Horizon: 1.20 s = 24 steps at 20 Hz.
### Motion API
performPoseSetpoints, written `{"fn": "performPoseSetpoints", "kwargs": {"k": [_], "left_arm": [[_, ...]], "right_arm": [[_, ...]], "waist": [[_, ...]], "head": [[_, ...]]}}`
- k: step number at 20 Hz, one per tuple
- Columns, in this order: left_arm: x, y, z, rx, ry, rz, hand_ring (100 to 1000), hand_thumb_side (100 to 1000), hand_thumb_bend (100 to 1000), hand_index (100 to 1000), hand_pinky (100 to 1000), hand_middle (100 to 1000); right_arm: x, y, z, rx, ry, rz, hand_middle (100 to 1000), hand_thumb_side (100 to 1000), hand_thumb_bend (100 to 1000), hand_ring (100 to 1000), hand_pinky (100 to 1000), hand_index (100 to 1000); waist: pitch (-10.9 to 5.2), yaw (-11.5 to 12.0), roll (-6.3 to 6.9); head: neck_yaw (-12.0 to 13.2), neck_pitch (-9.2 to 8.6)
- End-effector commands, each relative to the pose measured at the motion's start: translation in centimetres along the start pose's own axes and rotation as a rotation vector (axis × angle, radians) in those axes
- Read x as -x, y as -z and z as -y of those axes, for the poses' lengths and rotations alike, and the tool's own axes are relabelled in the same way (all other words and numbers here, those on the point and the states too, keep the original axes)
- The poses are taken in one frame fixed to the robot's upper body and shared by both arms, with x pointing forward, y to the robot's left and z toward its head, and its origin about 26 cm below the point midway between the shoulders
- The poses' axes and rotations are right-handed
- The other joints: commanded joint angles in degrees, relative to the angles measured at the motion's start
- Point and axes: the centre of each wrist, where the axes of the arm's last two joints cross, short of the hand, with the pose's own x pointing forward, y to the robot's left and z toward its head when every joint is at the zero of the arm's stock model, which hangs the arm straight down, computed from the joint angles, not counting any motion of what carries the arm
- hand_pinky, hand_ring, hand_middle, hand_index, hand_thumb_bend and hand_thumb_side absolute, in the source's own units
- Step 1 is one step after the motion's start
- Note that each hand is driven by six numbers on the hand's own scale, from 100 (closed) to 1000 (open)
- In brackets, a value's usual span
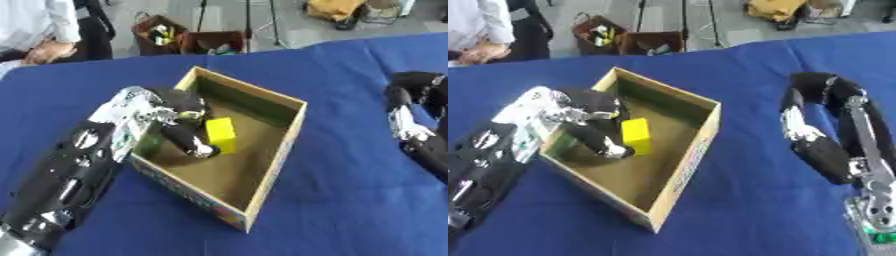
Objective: Pick up objects on the table and place them in the box.
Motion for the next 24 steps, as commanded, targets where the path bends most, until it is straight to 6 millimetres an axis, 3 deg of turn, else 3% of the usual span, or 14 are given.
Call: {"fn": "performPoseSetpoints", "kwargs": {"k": [1,3,5,10,11,13,14,15,17,20,24], "left_arm": [[0.5,-1.6,-2.2,-0.042,0.055,-0.053,936,1000,503,1000,821,1000],[0.4,-2.0,-2.7,-0.055,0.083,-0.092,949,1000,582,1000,844,1000],[0.2,-2.5,-3.1,-0.079,0.097,-0.115,953,1000,571,1000,854,1000],[-0.4,-4.7,-4.9,-0.197,0.114,-0.125,939,1000,423,1000,845,988],[-0.6,-5.4,-5.5,-0.229,0.115,-0.124,937,1000,348,1000,844,987],[-1.1,-7.0,-6.5,-0.292,0.122,-0.125,931,1000,363,1000,837,974],[-1.4,-7.9,-7.0,-0.332,0.122,-0.124,916,1000,295,1000,819,949],[-1.8,-8.7,-7.4,-0.37,0.121,-0.123,914,1000,283,1000,816,945],[-2.5,-11.2,-8.3,-0.53,0.101,-0.129,833,1000,100,981,709,843],[-3.5,-14.5,-7.9,-0.836,-0.042,-0.187,760,974,100,950,623,756],[-5.5,-16.6,-5.7,-1.097,-0.273,-0.177,717,932,100,913,574,703]], "right_arm": [[-0.5,0.3,0.2,0.003,-0.001,0.021,617,492,100,679,748,747],[-0.5,0.2,0.2,0.004,-0.001,0.02,617,492,100,679,748,747],[-0.5,0.2,0.2,0.003,0.0,0.019,617,491,100,679,748,747],[-0.4,0.1,0.2,0.005,-0.001,0.014,617,491,100,678,748,747],[-0.4,0.1,0.2,0.006,-0.002,0.013,617,490,100,678,748,747],[-0.4,0.1,0.2,0.008,-0.003,0.012,617,491,100,678,748,747],[-0.4,0.1,0.2,0.009,-0.003,0.011,617,491,100,678,748,747],[-0.4,0.1,0.3,0.01,-0.004,0.011,617,491,100,678,748,747],[-0.3,0.1,0.3,0.015,-0.004,0.011,617,491,100,678,747,747],[-0.3,0.1,0.5,0.025,-0.009,0.013,618,492,100,677,746,747],[-0.3,0.2,0.7,0.041,-0.013,0.018,617,491,100,677,746,747]], "waist": [[-1.14,0.09,-0.22],[-1.16,0.14,-0.21],[-1.21,0.28,-0.23],[-1.32,0.7,-0.39],[-1.33,0.8,-0.41],[-1.34,0.97,-0.45],[-1.34,1.09,-0.49],[-1.33,1.19,-0.52],[-1.29,1.57,-0.71],[-1.32,2.18,-0.87],[-1.33,2.86,-1.1]], "head": [[-0.12,0.01],[-0.16,0.08],[-0.22,0.17],[-0.43,0.47],[-0.47,0.54],[-0.61,0.63],[-0.7,0.67],[-0.76,0.7],[-1.03,0.82],[-1.52,1.09],[-1.71,1.49]]}}
